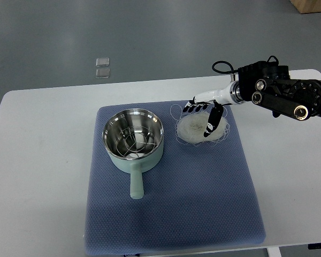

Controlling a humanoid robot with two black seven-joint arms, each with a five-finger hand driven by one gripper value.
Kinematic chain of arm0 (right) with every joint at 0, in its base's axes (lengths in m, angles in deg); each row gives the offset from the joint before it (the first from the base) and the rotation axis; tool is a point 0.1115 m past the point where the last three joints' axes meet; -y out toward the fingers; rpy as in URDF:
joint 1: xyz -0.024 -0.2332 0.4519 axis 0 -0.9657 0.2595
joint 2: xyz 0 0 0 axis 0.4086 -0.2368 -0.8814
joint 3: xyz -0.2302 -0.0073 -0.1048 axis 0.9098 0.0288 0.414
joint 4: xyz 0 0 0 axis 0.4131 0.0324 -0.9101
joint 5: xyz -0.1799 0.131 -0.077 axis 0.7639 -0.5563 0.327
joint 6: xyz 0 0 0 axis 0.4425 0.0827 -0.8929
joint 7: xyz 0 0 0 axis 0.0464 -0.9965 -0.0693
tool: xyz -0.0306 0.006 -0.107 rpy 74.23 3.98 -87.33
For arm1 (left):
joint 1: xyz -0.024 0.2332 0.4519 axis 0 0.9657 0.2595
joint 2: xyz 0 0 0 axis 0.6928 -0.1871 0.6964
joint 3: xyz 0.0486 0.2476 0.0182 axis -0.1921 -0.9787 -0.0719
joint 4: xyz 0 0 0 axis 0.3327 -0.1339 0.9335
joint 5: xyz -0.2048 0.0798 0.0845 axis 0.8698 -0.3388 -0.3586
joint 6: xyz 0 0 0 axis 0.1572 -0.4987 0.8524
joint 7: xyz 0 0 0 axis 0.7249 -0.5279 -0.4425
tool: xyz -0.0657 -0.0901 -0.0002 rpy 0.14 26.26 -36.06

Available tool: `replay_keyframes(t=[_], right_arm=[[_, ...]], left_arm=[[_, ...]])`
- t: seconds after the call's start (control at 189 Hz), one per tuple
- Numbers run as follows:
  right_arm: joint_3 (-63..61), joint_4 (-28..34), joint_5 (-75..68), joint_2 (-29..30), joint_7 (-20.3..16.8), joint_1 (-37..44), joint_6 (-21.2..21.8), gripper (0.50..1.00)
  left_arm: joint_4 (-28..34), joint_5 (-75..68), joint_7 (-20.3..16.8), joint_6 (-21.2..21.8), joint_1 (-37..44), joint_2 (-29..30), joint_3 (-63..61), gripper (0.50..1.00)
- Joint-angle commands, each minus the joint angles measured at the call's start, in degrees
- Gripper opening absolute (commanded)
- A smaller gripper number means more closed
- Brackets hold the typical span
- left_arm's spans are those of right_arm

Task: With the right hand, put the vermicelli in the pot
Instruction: 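Lower the right hand onto the white vermicelli and close fingers, then lift the vermicelli with the right hand and carry toward the pot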

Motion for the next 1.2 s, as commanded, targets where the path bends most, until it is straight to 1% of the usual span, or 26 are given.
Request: replay_keyframes(t=[0.0,0.302,0.397,0.418,0.455,0.461,0.466,0.471,0.477,0.482,0.487,0.492,0.498,0.503,0.508,0.514,0.519,0.524,0.53,0.535,0.54,0.545,0.561,0.731,0.863,1.197], right_arm=[[-0.2,0.0,0.1,0.4,0.1,-1.1,-0.1,0.926],[-0.2,-0.7,1.2,1.3,0.7,-4.4,-3.8,0.919],[-0.2,-1.9,2.1,1.9,0.9,-5.3,-4.9,0.901],[-0.2,-2.2,2.3,2.2,1.1,-5.6,-5.2,0.881],[-0.2,-3.0,2.6,2.6,1.6,-5.9,-6.0,0.799],[-0.2,-3.0,2.6,2.6,1.6,-5.9,-6.0,0.799],[-0.1,-3.1,2.7,2.8,1.7,-6.1,-6.3,0.773],[-0.1,-3.1,2.7,2.8,1.7,-6.1,-6.3,0.772],[-0.1,-3.2,2.8,2.9,1.8,-6.1,-6.6,0.742],[-0.1,-3.2,2.8,2.9,1.8,-6.1,-6.6,0.742],[-0.1,-3.3,2.9,3.0,1.8,-6.2,-6.8,0.707],[-0.1,-3.3,2.9,3.0,1.8,-6.2,-6.8,0.707],[-0.1,-3.4,3.1,3.1,1.9,-6.3,-7.0,0.666],[-0.1,-3.4,3.1,3.1,1.9,-6.3,-7.0,0.666],[0.0,-3.4,3.3,3.2,1.9,-6.4,-7.2,0.628],[0.0,-3.4,3.3,3.2,1.9,-6.4,-7.2,0.627],[0.0,-3.4,3.4,3.2,1.9,-6.4,-7.3,0.591],[0.0,-3.4,3.4,3.2,1.9,-6.4,-7.3,0.59],[0.0,-3.4,3.7,3.2,1.9,-6.4,-7.4,0.562],[0.0,-3.4,3.7,3.2,1.9,-6.4,-7.4,0.562],[0.0,-3.4,4.0,3.2,1.9,-6.4,-7.4,0.535],[0.0,-3.4,4.0,3.2,1.9,-6.4,-7.4,0.535],[-0.1,-3.4,4.5,3.2,1.9,-6.4,-7.5,0.5],[-0.3,-2.6,5.2,2.4,1.8,-5.4,-7.0,0.5],[-1.5,-0.5,4.1,0.0,1.8,-1.5,-6.7,0.5],[-1.9,12.9,0.2,-12.3,1.6,12.2,-0.6,0.5]], left_arm=[[0.0,0.0,0.0,0.0,0.0,0.0,0.0,1.0],[0.0,0.0,0.0,0.0,0.0,0.0,0.0,1.0],[0.0,0.0,0.0,0.0,0.0,0.0,0.0,1.0],[0.0,0.0,0.0,0.0,0.0,0.0,0.0,1.0],[-0.1,0.0,0.0,0.0,0.0,0.0,0.0,1.0],[-0.1,0.0,0.0,0.0,0.0,0.0,0.0,1.0],[0.0,0.0,0.0,0.0,0.0,0.0,0.0,1.0],[0.0,0.0,0.0,0.0,0.0,0.0,0.0,1.0],[0.0,0.0,0.0,0.0,0.0,0.0,0.0,1.0],[0.0,0.0,0.0,0.0,0.0,0.0,0.0,1.0],[0.0,0.0,0.0,0.0,0.0,0.0,0.0,1.0],[0.0,0.0,0.0,0.0,0.0,0.0,0.0,1.0],[0.0,0.0,0.0,0.0,0.0,0.0,0.0,1.0],[0.0,0.0,0.0,0.0,0.0,0.0,0.0,1.0],[0.0,0.0,0.0,0.0,0.0,0.0,0.0,1.0],[0.0,0.0,0.0,0.0,0.0,0.0,0.0,1.0],[0.0,0.0,0.0,0.0,0.0,0.0,0.0,1.0],[0.0,0.0,0.0,0.0,0.0,0.0,0.0,1.0],[0.0,0.0,0.0,0.0,0.0,0.0,0.0,1.0],[0.0,0.0,0.0,0.0,0.0,0.0,0.0,1.0],[0.0,0.0,0.0,0.0,0.0,0.0,0.0,1.0],[0.0,0.0,0.0,0.0,0.0,0.0,0.0,1.0],[0.0,0.0,0.0,0.0,0.0,0.0,0.0,1.0],[0.0,0.0,0.0,0.0,0.0,0.0,-0.1,1.0],[0.0,0.0,0.0,0.0,0.0,0.0,-0.1,1.0],[-0.1,0.0,0.0,0.0,0.0,0.0,0.0,1.0]])
